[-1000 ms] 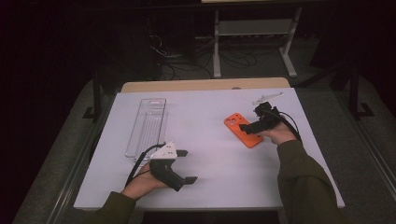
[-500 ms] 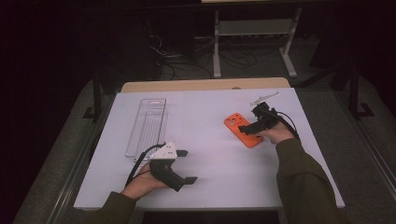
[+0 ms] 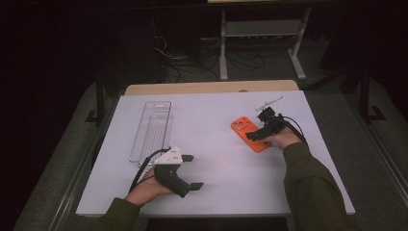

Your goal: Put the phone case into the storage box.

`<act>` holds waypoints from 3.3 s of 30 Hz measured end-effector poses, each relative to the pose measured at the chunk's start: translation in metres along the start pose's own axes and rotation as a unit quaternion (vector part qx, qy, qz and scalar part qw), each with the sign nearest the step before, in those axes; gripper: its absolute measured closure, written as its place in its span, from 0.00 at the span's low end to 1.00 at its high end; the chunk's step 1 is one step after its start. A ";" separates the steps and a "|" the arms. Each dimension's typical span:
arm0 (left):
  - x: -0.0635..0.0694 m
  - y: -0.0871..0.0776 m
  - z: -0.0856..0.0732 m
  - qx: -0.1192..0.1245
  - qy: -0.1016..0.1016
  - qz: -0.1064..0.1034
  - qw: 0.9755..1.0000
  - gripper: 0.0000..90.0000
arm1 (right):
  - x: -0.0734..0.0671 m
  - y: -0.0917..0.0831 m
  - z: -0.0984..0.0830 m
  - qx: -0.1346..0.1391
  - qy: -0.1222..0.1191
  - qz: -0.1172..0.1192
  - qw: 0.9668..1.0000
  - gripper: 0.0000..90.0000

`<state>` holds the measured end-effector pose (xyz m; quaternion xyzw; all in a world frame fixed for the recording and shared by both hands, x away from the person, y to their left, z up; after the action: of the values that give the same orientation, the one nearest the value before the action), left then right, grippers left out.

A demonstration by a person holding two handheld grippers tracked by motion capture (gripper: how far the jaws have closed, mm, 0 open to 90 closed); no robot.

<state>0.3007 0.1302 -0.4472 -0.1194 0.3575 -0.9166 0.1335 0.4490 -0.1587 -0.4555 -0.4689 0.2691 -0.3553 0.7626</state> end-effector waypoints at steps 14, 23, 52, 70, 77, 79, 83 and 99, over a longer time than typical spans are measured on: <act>0.000 0.000 0.000 -0.001 0.000 -0.001 1.000 0.00 | 0.000 0.013 -0.003 -0.031 -0.001 0.004 1.000 0.01; 0.000 0.000 0.000 -0.001 0.000 -0.002 1.000 0.00 | 0.002 0.019 -0.005 -0.041 -0.003 0.001 0.999 0.02; 0.000 0.001 -0.001 -0.002 0.001 -0.003 1.000 0.00 | -0.002 0.029 -0.007 -0.067 -0.015 -0.003 0.998 0.08; 0.000 0.001 0.000 -0.003 0.004 -0.002 1.000 0.00 | -0.005 0.029 -0.010 -0.061 -0.025 -0.015 0.998 0.13; 0.001 0.001 0.000 -0.003 0.001 -0.004 1.000 0.00 | -0.006 0.028 -0.011 -0.054 -0.023 -0.019 0.998 0.14; 0.001 0.001 0.000 -0.002 0.003 -0.003 1.000 0.00 | -0.007 0.028 -0.011 -0.055 -0.021 -0.020 0.998 0.14; 0.000 0.001 0.000 -0.002 0.004 -0.002 1.000 0.00 | -0.007 0.028 -0.011 -0.058 -0.018 -0.019 0.998 0.15; 0.000 0.001 -0.001 -0.002 0.002 -0.001 1.000 0.00 | -0.006 0.024 -0.013 -0.059 -0.024 -0.004 0.998 0.17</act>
<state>0.3003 0.1300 -0.4480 -0.1183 0.3593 -0.9163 0.1315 0.4423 -0.1534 -0.4820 -0.5223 0.2697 -0.3306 0.7384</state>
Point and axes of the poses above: each handheld gripper's, and its own axes: y roughly forward along the jaws, z roughly out of its top, x roughly to its right, the point moved 5 cm from there along y, roughly forward along the jaws, and after that the axes turned 12 degrees about -x, right-handed, at the moved point
